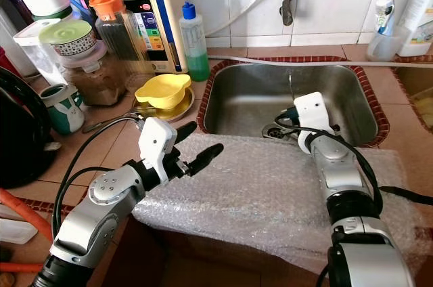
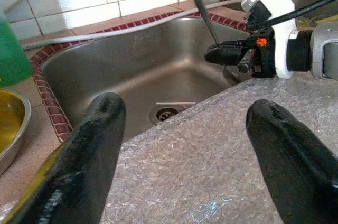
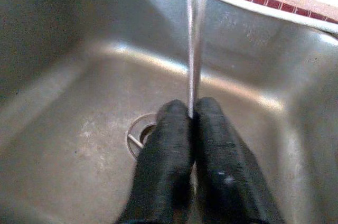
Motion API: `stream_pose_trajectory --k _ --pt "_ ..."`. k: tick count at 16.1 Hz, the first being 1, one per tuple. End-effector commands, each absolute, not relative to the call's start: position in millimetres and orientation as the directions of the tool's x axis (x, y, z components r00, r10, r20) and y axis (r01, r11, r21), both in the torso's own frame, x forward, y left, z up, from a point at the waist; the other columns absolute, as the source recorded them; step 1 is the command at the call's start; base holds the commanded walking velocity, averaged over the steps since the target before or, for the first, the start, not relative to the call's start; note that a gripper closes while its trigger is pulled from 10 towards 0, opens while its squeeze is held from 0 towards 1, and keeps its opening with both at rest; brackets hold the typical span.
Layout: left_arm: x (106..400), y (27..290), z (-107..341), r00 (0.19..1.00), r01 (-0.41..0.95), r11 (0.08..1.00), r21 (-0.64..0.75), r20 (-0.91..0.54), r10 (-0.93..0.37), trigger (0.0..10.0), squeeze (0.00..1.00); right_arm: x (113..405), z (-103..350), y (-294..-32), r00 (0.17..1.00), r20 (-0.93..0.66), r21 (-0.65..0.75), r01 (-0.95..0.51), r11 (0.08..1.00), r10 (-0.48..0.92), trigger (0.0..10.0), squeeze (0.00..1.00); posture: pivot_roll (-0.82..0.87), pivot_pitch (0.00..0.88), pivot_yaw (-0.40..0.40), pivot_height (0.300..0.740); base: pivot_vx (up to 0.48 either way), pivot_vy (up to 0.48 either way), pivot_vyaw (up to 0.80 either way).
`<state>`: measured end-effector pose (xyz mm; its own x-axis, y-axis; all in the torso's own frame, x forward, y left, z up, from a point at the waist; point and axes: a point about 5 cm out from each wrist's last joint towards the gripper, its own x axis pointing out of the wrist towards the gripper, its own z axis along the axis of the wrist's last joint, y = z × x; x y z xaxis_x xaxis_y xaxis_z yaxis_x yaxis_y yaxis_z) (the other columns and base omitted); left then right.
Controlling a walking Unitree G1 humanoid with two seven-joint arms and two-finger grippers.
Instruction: Kitchen organization
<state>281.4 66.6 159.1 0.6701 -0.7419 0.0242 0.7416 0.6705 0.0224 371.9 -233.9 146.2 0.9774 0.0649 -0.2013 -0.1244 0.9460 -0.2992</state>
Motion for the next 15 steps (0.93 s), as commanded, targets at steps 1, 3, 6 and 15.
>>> stream_pose_trajectory --k 1,3,6,15 --pt "281 68 158 0.675 0.737 0.675 0.024 0.013 -0.738 10.0 1.0 370 138 -243 0.969 -0.249 -0.246 -0.063 0.967 0.0 10.0 1.0 -0.26 0.069 0.179 0.74 0.0 0.0 0.0" --pt "281 67 158 0.673 0.739 0.673 0.028 0.011 -0.74 10.0 1.0 370 137 -246 0.967 -0.256 -0.241 -0.048 0.969 -0.016 10.0 1.0 -0.26 0.069 0.179 0.74 0.0 0.0 0.0" --pt "281 66 157 0.669 0.743 0.668 0.039 0.003 -0.744 10.0 1.0 370 135 -248 0.961 -0.276 -0.23 -0.039 0.972 -0.027 10.0 1.0 -0.26 0.069 0.179 0.74 0.0 0.0 0.0" --pt "314 90 174 0.875 0.479 0.876 -0.056 0.117 -0.471 10.0 1.0 364 140 -205 0.972 -0.177 -0.171 -0.185 0.968 0.154 10.0 1.0 -0.28 0.064 0.171 0.74 0.0 0.0 0.0"
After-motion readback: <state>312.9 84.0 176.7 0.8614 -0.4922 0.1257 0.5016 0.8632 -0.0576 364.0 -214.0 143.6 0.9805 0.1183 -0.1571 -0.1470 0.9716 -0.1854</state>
